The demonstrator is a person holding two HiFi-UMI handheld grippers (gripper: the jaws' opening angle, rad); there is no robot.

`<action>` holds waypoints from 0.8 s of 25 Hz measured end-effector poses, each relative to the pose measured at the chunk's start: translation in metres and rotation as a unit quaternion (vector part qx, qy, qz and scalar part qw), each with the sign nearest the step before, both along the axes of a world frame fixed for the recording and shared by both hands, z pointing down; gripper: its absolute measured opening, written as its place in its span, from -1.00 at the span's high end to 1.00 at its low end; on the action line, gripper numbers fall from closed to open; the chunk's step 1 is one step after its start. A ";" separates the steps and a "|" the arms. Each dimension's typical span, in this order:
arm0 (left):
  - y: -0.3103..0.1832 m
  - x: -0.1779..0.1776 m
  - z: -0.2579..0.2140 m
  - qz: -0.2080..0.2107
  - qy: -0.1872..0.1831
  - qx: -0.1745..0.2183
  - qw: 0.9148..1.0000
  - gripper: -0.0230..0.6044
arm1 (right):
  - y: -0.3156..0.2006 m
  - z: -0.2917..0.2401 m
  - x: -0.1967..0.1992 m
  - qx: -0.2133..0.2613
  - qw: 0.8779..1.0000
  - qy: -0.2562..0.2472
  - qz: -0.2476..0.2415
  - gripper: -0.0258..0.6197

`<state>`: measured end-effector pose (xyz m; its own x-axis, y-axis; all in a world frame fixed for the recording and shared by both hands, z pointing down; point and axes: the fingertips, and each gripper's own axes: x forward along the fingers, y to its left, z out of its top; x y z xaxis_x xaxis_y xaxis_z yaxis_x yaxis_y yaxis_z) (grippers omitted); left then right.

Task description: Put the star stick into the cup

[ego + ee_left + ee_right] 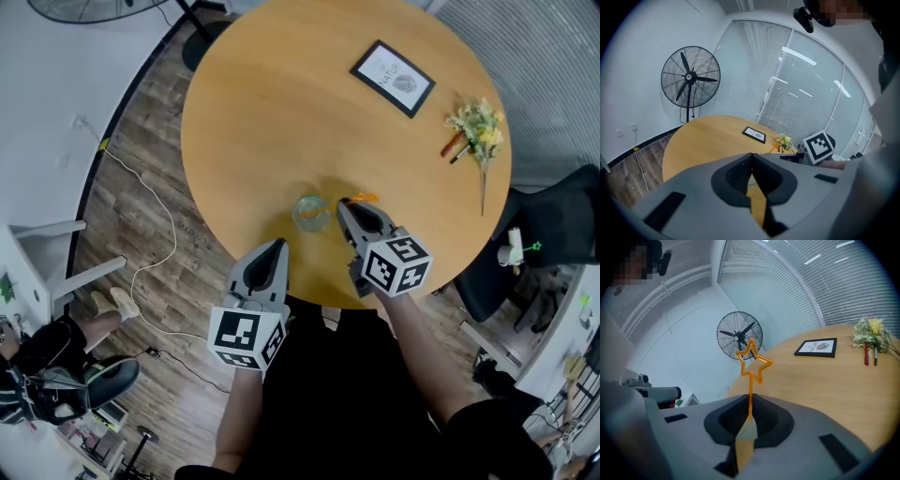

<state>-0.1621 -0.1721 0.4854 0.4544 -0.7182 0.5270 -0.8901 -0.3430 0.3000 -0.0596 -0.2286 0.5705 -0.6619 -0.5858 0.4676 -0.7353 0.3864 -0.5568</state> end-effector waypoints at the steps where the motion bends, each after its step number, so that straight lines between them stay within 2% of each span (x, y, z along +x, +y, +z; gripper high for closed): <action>1: 0.000 0.000 -0.001 0.000 0.000 0.000 1.000 0.93 | 0.000 0.000 -0.001 -0.001 1.000 0.000 -0.001 0.83; 20: 0.011 0.006 -0.007 -0.022 -0.008 0.009 1.000 0.93 | 0.008 -0.002 0.004 -0.005 1.000 0.001 -0.028 0.62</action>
